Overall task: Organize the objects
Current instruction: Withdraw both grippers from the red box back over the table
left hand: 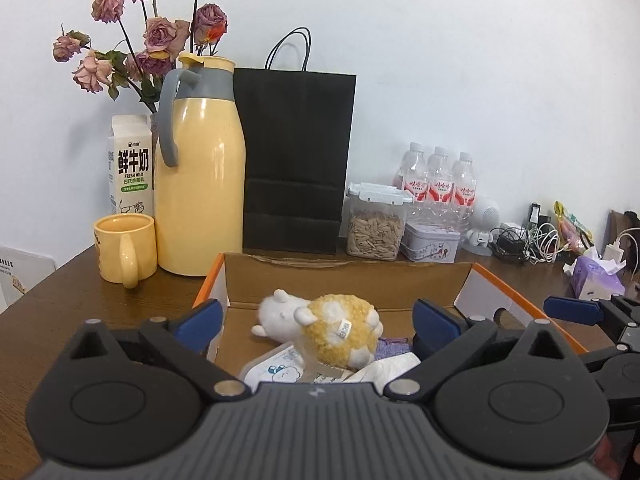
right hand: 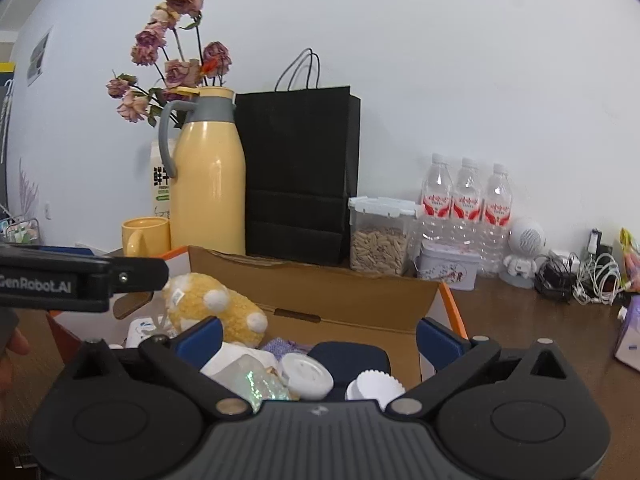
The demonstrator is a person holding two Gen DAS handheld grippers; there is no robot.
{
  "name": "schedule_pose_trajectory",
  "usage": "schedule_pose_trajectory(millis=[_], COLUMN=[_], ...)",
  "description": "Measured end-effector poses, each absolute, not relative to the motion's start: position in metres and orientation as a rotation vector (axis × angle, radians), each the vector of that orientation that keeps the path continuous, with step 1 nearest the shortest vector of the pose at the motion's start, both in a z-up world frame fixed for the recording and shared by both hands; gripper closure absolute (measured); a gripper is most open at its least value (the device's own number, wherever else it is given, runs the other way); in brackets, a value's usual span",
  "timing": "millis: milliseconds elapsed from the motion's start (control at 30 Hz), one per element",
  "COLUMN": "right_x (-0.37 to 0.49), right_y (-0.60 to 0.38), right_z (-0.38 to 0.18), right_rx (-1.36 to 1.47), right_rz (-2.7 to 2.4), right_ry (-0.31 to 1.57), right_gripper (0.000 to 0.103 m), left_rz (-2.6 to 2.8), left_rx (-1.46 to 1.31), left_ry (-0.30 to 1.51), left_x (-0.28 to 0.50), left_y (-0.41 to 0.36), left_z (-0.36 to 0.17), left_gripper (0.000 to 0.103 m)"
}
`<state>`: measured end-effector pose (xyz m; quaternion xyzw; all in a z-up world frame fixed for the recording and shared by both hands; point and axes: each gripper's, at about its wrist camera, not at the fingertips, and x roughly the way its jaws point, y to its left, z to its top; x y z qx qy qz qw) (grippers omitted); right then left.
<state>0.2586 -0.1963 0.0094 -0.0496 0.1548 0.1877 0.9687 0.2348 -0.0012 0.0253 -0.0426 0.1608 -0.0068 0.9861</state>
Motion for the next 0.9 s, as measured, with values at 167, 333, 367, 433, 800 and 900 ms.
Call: schedule_pose_trajectory(millis=[167,333,367,433,800,900], right_x=[0.256,0.248,0.244,0.234,0.179,0.169], right_y=[-0.197,-0.201,-0.203,-0.209,-0.232,-0.236], right_z=[0.009,0.015,0.018,0.025,0.037,0.029], right_rx=[-0.105,-0.091,-0.085,-0.065,-0.116,-0.128], right_rz=[0.377,0.368,0.37,0.385,0.373,0.367], right_ry=[0.311,0.3,0.293,0.279,0.273,0.306], right_gripper=[0.0,0.0,0.0,0.0,0.0,0.0], left_rz=[-0.006,-0.008,-0.013,-0.019,-0.008,-0.001], left_rx=[-0.091,-0.119,-0.123,-0.13,-0.129,-0.118], left_ry=[0.333,0.367,0.368,0.37,0.452,0.467], left_x=[0.235,0.23,0.227,0.222,0.188,0.176], left_y=[0.0,0.004,0.005,0.008,0.03,0.035], left_z=[0.025,0.03,0.032,0.036,0.039,0.036], left_gripper=[0.0,0.0,0.0,0.0,0.0,0.0])
